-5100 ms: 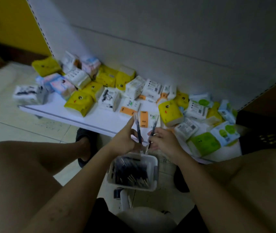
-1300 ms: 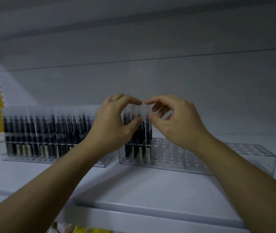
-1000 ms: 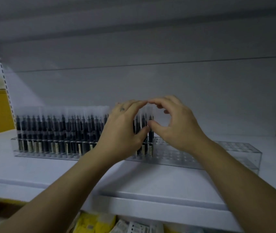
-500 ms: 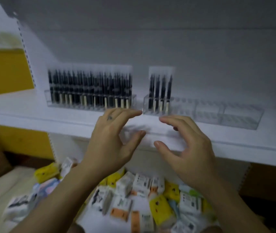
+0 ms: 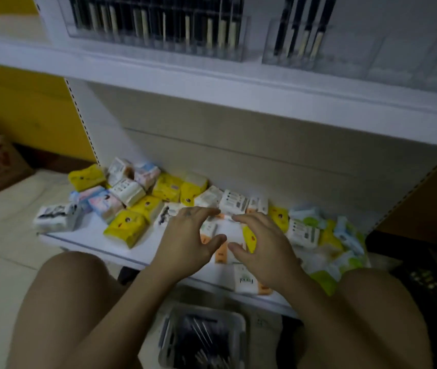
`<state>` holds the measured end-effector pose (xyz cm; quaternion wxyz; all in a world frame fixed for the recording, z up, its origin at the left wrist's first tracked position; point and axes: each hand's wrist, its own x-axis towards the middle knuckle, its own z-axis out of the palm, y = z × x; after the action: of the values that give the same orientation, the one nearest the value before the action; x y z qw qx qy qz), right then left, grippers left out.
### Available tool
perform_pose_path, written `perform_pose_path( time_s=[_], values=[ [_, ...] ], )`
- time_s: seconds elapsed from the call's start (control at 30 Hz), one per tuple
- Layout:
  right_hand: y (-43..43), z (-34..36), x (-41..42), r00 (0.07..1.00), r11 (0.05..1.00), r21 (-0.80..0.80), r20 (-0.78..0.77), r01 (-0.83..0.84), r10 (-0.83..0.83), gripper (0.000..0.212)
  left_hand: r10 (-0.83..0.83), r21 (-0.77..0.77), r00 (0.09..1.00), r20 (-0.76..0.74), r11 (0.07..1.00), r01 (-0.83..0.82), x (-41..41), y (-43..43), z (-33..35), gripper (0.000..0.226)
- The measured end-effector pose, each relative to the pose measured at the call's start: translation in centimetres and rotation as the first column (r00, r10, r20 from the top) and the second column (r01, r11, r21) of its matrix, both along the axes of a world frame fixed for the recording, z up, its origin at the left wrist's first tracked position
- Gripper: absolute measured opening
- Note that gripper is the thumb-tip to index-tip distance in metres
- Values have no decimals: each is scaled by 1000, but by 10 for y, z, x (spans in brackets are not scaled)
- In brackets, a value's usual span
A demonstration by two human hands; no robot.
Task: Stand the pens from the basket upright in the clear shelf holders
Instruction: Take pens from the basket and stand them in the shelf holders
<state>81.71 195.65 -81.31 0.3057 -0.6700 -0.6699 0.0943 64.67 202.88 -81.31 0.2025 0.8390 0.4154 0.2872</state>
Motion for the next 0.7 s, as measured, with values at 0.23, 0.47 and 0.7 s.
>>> perform_pose_path(
  time_s=[0.23,0.47,0.7],
  values=[
    [0,-93,11,999,914,-404,-11,27,-34,52,-32,-427,977,-210,902,-62,23,-3,-106,57],
    [-25,-170,19,1000,672,-741,20,18,-5,38,-22,-747,965,-260,639,-187,-12,-38,-218,28],
    [-27,-218,1,998,468,-882,-56,-49,0,24,-132,-805,926,-354,547,-230,-20,-47,-261,14]
  ],
)
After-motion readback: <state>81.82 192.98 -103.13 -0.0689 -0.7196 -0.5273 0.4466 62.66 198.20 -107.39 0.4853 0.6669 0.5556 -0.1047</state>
